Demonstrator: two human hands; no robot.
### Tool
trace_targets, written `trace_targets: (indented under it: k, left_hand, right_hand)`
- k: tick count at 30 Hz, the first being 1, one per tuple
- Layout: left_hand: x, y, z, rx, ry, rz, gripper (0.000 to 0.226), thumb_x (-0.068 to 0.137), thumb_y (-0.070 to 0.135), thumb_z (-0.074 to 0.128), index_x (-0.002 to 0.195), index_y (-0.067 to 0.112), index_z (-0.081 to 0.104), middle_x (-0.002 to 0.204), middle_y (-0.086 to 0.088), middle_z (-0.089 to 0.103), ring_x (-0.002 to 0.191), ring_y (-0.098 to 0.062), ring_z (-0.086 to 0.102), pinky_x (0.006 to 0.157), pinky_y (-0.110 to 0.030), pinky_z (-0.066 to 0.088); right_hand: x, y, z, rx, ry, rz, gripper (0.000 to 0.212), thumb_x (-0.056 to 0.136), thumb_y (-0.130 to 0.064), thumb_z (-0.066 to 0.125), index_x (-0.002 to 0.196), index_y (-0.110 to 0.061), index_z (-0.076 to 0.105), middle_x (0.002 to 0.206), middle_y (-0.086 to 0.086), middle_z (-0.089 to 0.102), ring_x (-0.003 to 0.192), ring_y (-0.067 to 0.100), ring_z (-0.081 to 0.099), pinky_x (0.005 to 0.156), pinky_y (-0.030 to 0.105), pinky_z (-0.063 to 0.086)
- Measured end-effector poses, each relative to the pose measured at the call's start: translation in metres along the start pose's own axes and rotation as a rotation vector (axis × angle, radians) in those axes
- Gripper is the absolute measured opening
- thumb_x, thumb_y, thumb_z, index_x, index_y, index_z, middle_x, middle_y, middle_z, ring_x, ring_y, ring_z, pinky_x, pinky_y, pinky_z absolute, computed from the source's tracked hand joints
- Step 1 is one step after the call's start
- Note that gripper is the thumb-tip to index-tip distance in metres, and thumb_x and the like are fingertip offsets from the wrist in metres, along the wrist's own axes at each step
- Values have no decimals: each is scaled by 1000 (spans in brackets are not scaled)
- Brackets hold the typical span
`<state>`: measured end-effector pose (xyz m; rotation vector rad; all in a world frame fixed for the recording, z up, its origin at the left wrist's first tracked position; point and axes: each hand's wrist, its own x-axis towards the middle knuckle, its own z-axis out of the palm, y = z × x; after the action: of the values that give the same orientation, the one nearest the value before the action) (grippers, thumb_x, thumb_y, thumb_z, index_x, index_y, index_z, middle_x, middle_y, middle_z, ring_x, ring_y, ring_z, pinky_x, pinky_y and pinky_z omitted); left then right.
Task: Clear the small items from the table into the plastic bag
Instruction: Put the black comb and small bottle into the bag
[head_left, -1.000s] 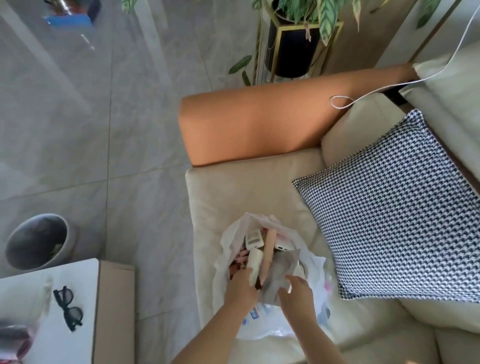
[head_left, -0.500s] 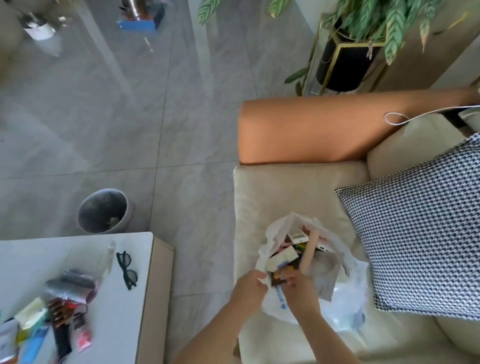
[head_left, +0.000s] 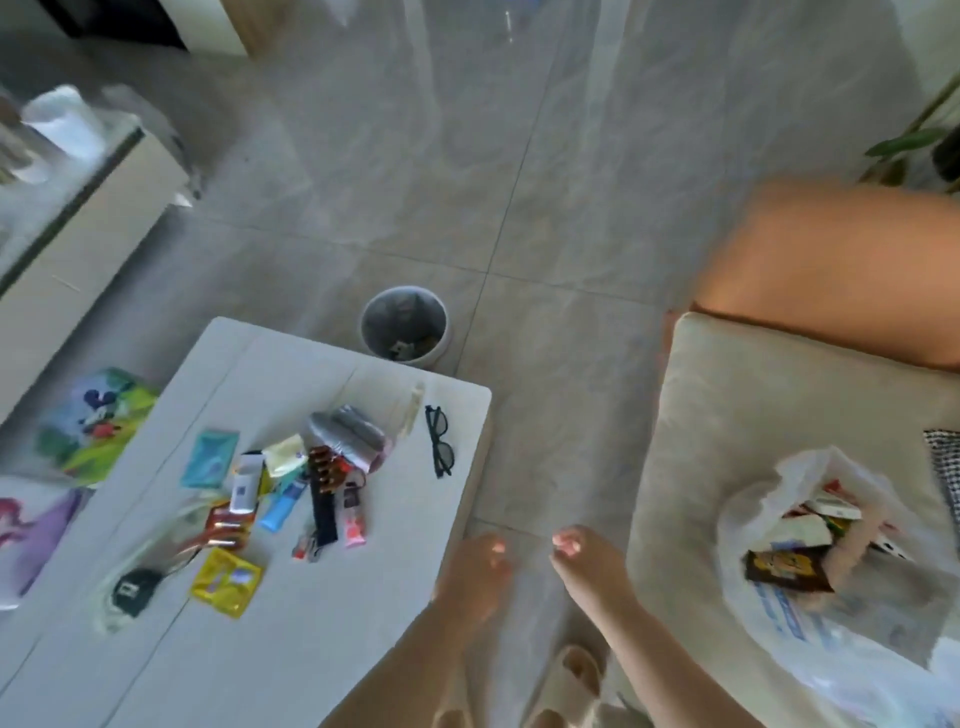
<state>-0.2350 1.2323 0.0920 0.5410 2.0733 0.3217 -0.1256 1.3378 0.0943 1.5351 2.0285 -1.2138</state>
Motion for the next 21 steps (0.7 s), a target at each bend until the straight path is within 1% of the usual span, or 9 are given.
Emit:
trace_targets:
  k: [2, 3, 7, 10, 12, 15, 19, 21]
  left_hand:
    - [-1, -34, -16, -19, 18, -33, 33, 95, 33, 46, 125, 26, 56, 129, 3, 60, 117, -16, 57, 98, -29, 48]
    - [-3, -49, -23, -26, 28, -52, 32, 95, 33, 45, 125, 26, 56, 128, 4, 60, 116, -16, 57, 98, -30, 48]
    - [-2, -114, -49, -51, 73, -126, 32, 97, 34, 40, 125, 26, 54, 131, 6, 58, 119, -14, 55, 100, -29, 46]
    - [2, -162, -64, -57, 106, -173, 35, 99, 38, 36, 125, 25, 54, 132, 7, 57, 121, -12, 54, 100, -26, 44]
    - [8, -192, -72, -73, 119, -210, 35, 99, 39, 35, 124, 24, 55, 129, 6, 60, 118, -13, 56, 98, -26, 46]
    - [21, -229, -83, -89, 160, -263, 36, 99, 38, 35, 122, 22, 56, 124, 3, 63, 114, -14, 58, 95, -27, 49]
    - [45, -261, -95, -134, 191, -341, 33, 100, 35, 36, 122, 21, 56, 124, 2, 62, 110, -13, 59, 92, -26, 50]
    - [64, -270, -101, -170, 216, -352, 33, 99, 35, 39, 123, 23, 56, 126, 2, 61, 109, -12, 59, 89, -24, 51]
  right_hand:
    - [1, -24, 26, -31, -41, -43, 25, 89, -19, 52, 111, -20, 62, 117, -4, 65, 111, 15, 59, 82, 20, 40]
    - [1, -37, 39, -54, -52, -68, 24, 89, -21, 52, 112, -20, 62, 117, -4, 65, 111, 14, 59, 81, 19, 39]
    - [5, -78, 95, -131, -97, -174, 25, 91, -26, 52, 112, -18, 63, 118, -3, 65, 112, 14, 58, 92, 23, 42]
    - [8, -105, 134, -217, -135, -248, 28, 94, -27, 49, 116, -16, 61, 119, -3, 65, 112, 13, 58, 93, 23, 42]
    - [13, -119, 160, -271, -166, -275, 28, 94, -27, 47, 117, -16, 60, 119, -2, 65, 111, 14, 58, 94, 25, 44]
    - [22, -134, 196, -339, -197, -302, 28, 95, -28, 45, 117, -17, 59, 118, -2, 63, 111, 14, 58, 92, 24, 43]
    - [41, -151, 231, -410, -250, -333, 28, 97, -27, 44, 118, -15, 57, 119, 0, 61, 111, 14, 56, 93, 23, 43]
    - [56, -160, 244, -430, -264, -354, 27, 97, -26, 44, 117, -14, 56, 118, 1, 61, 109, 14, 57, 92, 23, 44]
